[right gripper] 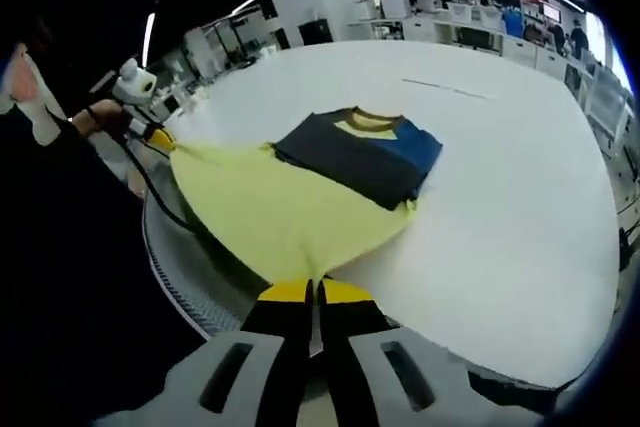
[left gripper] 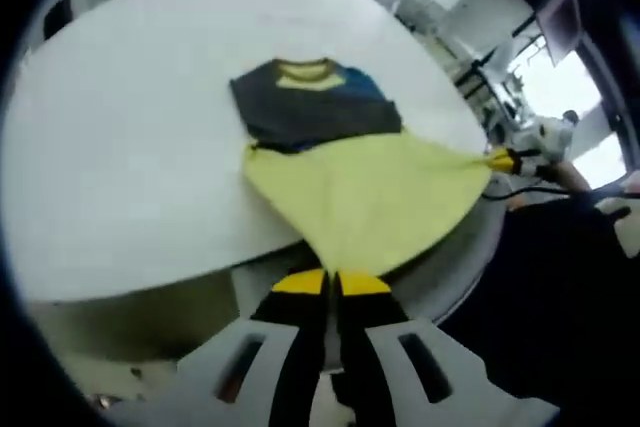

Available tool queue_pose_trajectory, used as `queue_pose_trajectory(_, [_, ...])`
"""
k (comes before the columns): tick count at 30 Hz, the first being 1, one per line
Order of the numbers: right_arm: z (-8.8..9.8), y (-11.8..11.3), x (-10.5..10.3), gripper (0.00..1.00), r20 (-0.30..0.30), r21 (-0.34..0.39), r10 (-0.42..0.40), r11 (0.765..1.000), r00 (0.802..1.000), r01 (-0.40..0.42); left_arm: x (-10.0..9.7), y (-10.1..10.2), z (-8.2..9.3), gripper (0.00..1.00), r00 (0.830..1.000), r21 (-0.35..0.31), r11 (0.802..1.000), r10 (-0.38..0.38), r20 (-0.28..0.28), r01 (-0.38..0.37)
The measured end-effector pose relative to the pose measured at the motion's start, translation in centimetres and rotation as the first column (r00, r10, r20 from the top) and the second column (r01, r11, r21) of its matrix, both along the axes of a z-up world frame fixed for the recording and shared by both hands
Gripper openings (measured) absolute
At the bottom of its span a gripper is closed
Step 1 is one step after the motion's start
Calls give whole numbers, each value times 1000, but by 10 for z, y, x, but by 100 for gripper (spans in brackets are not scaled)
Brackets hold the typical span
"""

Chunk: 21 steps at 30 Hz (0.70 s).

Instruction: Fold the garment on the visible template until the final outline fits inside the template.

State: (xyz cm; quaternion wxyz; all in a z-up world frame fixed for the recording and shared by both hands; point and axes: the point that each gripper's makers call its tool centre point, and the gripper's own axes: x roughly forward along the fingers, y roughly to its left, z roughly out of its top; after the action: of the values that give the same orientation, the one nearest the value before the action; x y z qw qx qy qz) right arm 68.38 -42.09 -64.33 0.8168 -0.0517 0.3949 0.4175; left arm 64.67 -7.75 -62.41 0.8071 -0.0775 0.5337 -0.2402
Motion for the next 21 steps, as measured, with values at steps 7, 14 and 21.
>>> queue_pose_trajectory(7, [4,1,32,2,54,-26,2,1000,999,0,30,-1,8,0,999,-11,1000,-2,51,3])
queue_pose_trajectory(14, [18,3,65,2,123,-45,15,999,992,-10,60,4,21,0,994,-15,1000,10,106,-8])
queue_pose_trajectory(21, [31,6,99,2,173,-35,-14,999,985,20,87,8,22,0,991,-5,1000,11,133,-10])
